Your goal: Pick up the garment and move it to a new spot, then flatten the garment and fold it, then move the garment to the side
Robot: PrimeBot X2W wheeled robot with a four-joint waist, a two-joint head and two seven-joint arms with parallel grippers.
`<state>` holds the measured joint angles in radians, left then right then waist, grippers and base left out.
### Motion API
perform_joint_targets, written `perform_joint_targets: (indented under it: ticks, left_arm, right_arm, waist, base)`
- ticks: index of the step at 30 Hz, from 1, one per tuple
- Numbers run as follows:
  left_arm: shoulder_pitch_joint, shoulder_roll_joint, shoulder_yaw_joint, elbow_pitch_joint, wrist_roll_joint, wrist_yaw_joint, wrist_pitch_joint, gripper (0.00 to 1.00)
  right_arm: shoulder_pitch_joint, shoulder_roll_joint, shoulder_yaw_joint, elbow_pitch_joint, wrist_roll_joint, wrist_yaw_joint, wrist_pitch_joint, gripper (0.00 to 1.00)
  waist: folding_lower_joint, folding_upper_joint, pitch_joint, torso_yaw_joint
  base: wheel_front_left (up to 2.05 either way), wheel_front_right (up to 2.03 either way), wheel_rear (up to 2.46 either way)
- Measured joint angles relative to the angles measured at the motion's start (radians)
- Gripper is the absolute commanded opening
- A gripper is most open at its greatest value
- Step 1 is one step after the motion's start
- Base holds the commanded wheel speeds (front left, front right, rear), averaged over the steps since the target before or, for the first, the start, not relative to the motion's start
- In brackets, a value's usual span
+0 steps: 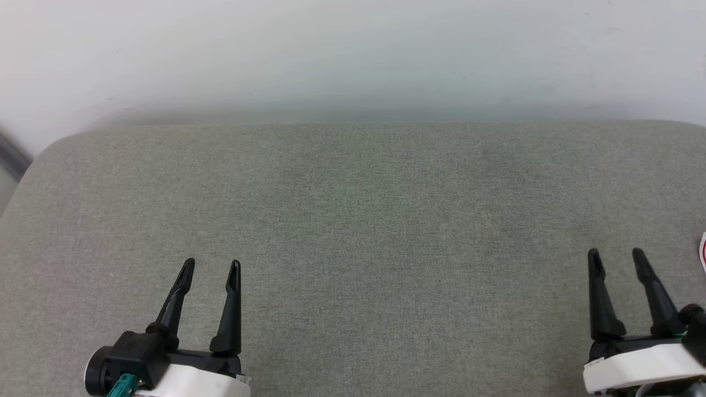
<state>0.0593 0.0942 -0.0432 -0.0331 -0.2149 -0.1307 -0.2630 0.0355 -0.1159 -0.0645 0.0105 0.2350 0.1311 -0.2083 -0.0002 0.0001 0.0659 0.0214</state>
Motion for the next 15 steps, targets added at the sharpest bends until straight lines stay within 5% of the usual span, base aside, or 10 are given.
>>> perform_joint_targets:
  ticks: [15]
  left_arm:
    - [-0.001, 0.001, 0.011, 0.029, -0.009, 0.0, 0.0, 1.0]
  right_arm:
    - [0.009, 0.033, 0.025, 0.033, 0.008, 0.0, -0.038, 1.0]
  waist:
    - [0.0001, 0.0, -0.02, -0.021]
  base:
    - [0.0, 0.0, 0.0]
